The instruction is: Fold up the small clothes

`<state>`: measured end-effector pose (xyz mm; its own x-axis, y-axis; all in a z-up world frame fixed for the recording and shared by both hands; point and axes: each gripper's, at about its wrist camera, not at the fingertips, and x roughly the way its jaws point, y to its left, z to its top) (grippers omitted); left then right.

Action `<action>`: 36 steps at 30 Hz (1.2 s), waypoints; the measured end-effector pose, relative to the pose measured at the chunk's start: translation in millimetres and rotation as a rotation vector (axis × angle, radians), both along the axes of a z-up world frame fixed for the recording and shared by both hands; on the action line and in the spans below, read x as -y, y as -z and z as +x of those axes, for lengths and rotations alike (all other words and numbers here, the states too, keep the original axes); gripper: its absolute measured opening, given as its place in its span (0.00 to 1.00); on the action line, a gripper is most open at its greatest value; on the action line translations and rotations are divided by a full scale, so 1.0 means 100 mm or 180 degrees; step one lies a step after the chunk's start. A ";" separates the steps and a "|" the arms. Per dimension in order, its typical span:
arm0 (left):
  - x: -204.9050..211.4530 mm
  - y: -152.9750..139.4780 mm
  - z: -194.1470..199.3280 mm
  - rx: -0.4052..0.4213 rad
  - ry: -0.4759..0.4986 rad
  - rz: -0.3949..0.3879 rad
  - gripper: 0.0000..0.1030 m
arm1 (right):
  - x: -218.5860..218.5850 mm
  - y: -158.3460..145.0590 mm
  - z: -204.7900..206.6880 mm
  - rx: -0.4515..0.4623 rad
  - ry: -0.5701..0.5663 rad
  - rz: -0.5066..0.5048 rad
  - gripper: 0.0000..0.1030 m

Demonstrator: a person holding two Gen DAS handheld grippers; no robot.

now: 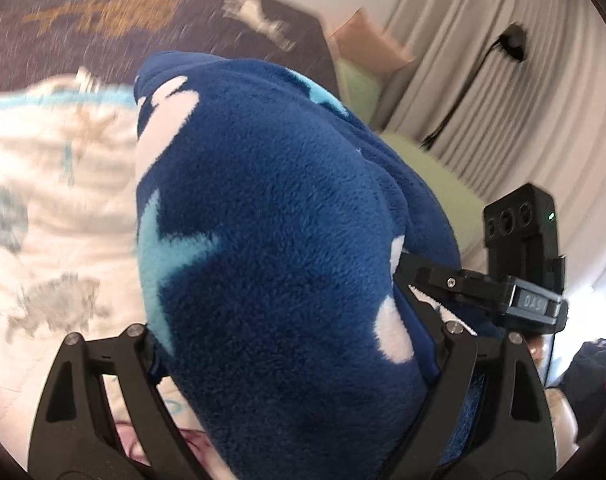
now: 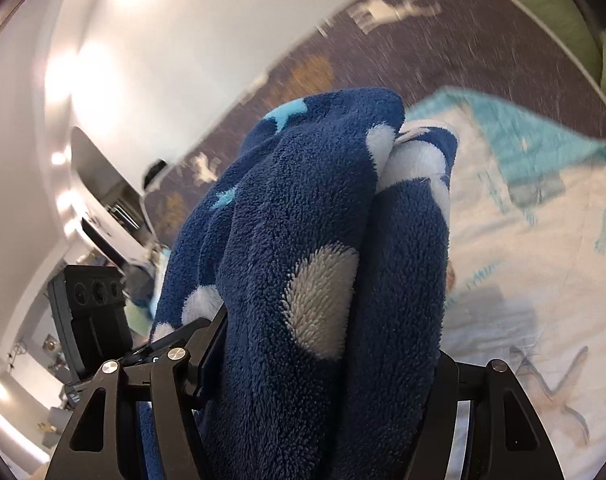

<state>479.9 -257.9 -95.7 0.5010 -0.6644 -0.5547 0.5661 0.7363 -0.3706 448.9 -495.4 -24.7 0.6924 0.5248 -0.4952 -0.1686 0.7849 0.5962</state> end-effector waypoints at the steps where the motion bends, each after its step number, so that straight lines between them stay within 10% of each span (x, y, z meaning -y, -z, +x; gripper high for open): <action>1: 0.02 0.17 0.02 -0.0051 -0.0041 0.0117 0.88 | 0.00 0.14 0.06 -0.0084 0.0009 -0.0030 0.66; 5: -0.21 0.52 0.19 -0.0420 -0.0065 -0.0382 0.94 | 0.09 0.77 0.14 -0.0205 0.0130 0.0327 0.78; 9: -0.18 0.46 0.05 -0.0254 -0.0109 -0.0281 0.95 | -0.01 0.64 0.03 -0.0075 0.0226 -0.0046 0.82; 21: -0.44 0.45 0.03 0.0087 -0.0313 -0.0532 0.98 | 0.18 0.66 -0.13 -0.0116 0.0511 0.0158 0.91; 31: -0.67 0.01 -0.90 0.0806 -0.0726 0.0177 0.98 | -0.08 0.29 -0.99 -0.0074 0.1676 -0.0475 0.91; 36: -0.78 -0.31 -1.76 0.1131 -0.0654 0.0545 0.99 | -0.48 -0.12 -1.89 0.0021 0.1563 -0.0650 0.91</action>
<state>303.9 -180.4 -64.7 0.7924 -0.4447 -0.4176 0.4719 0.8806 -0.0425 260.2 -447.6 -12.4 0.8358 0.0313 -0.5481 0.2448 0.8724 0.4231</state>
